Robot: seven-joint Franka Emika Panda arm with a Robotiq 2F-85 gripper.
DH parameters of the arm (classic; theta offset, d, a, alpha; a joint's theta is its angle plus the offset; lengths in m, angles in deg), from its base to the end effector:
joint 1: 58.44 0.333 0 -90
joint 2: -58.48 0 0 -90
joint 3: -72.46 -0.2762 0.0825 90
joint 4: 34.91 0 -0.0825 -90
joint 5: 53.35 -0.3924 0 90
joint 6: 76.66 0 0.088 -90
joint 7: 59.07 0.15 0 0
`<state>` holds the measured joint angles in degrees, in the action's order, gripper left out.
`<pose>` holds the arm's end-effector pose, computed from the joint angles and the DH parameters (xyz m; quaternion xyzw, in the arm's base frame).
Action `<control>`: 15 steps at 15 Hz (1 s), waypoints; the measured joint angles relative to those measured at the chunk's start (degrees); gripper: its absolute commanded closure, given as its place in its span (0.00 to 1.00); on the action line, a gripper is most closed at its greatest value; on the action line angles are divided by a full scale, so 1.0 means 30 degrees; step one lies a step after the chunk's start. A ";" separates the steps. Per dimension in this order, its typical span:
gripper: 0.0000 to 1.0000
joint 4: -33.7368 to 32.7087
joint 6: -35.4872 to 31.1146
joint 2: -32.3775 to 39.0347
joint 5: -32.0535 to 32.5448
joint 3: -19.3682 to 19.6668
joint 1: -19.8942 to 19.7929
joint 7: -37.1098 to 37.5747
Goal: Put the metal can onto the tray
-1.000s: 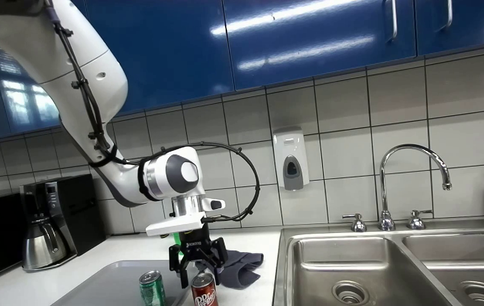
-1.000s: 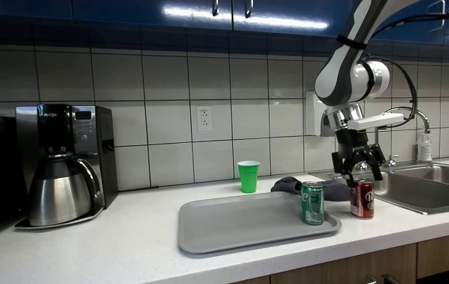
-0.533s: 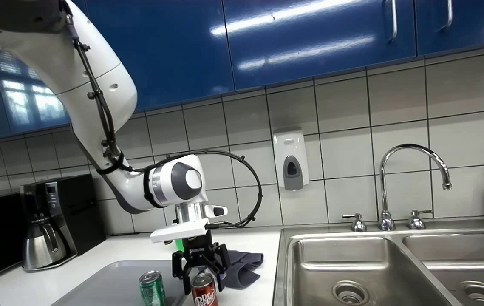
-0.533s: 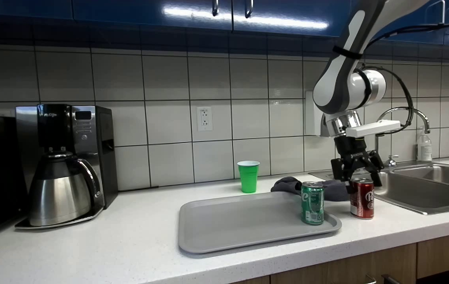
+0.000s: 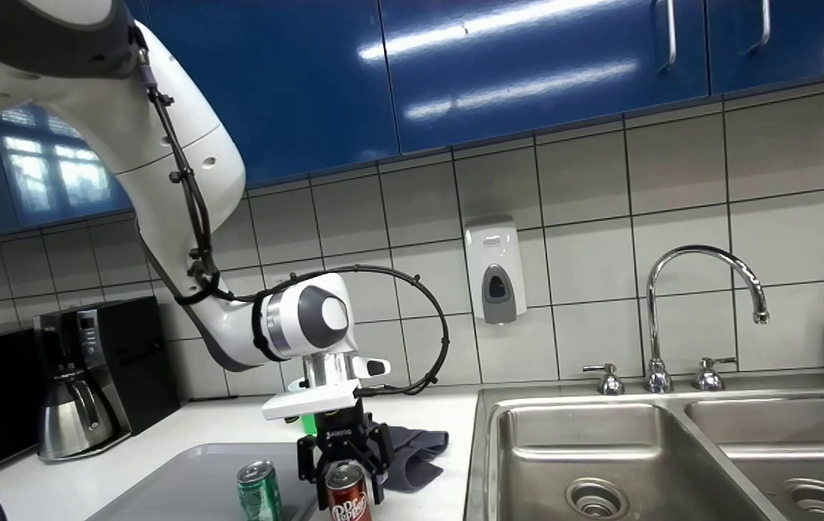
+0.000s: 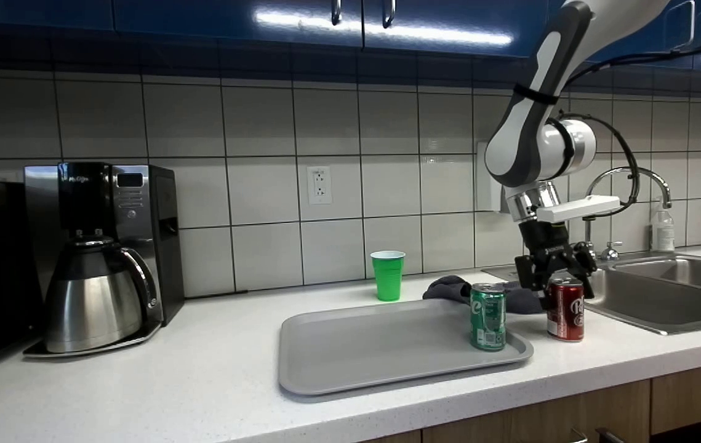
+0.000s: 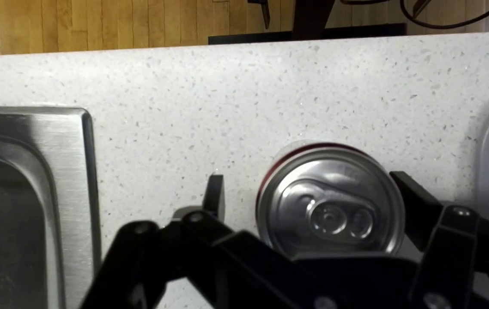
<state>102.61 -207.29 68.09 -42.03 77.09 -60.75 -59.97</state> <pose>0.4476 -0.0678 0.1389 0.9869 0.0219 -0.1475 0.0617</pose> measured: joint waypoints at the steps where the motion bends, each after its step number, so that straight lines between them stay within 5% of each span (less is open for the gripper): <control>1: 0.42 -0.0040 0.0000 0.0073 0.0000 0.0000 0.0000 0.0000; 4: 0.60 -0.0122 0.0005 0.0206 -0.0001 -0.0001 0.0019 0.0000; 15: 0.60 -0.0167 -0.0357 -0.0328 -0.0042 -0.0122 0.0109 -0.0022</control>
<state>102.11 -208.36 67.10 -42.16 76.72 -60.42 -60.04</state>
